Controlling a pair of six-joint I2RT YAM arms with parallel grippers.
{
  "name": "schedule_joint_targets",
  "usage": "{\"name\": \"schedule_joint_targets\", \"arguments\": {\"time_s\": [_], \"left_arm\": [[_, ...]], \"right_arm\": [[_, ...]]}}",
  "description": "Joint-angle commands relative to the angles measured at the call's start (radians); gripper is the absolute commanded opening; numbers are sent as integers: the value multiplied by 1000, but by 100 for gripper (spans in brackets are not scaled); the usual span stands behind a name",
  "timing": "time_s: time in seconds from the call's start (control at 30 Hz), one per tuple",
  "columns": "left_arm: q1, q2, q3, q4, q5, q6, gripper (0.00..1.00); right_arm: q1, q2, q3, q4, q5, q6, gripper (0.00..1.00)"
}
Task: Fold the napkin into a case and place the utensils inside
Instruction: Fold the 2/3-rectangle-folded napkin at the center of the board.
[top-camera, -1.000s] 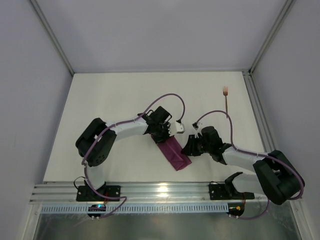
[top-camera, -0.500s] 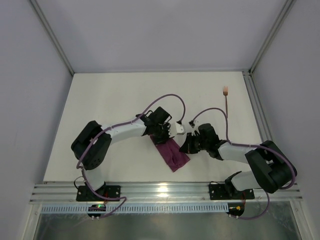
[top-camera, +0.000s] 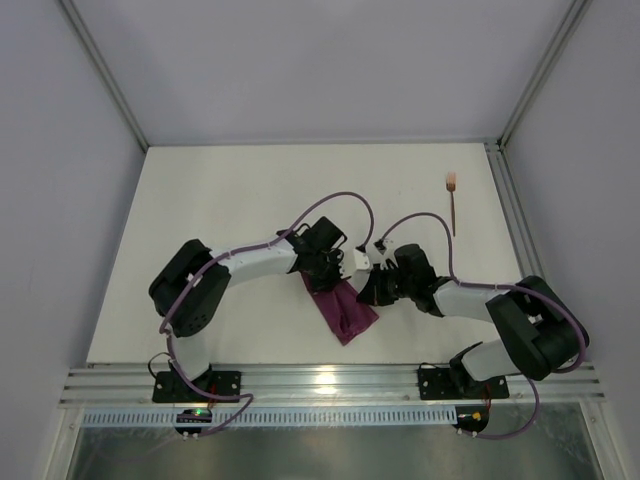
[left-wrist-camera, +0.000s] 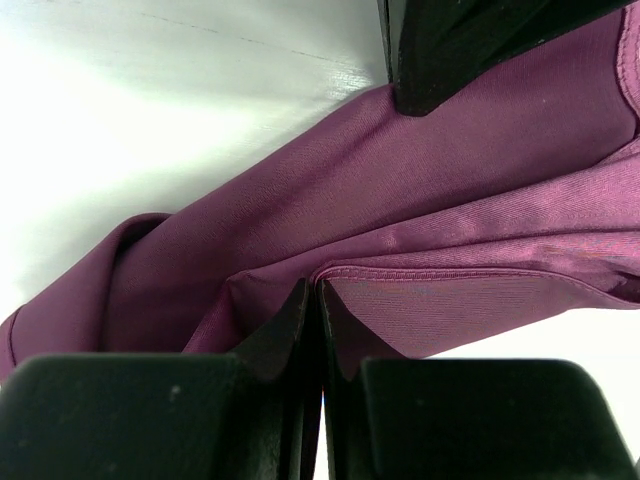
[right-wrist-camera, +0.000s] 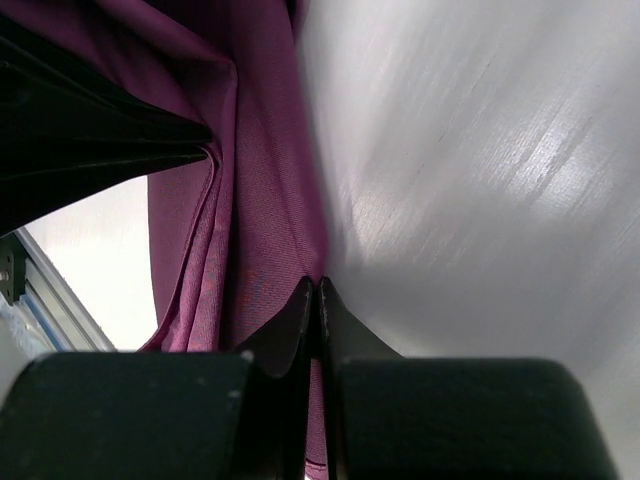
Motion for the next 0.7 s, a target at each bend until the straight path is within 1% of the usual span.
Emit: {"name": "schedule_joint_targets", "arguments": {"time_s": [0.0,0.2,0.33,0.5,0.67], "left_arm": [[2,-3,45,26,47,-34,7],[37,7,57,54,79,-89,6],[40,13,68,57,96,-120,5],[43,62,89,74,36,-155,5],[49,108,111,73,24,-195,5]], "right_arm": [[2,12,12,-11,-6,-45,4],[0,29,7,-4,-35,-65,4],[2,47,11,-1,-51,-74,4],[2,58,13,5,-65,-83,4],[2,61,10,7,-77,-97,4]]}}
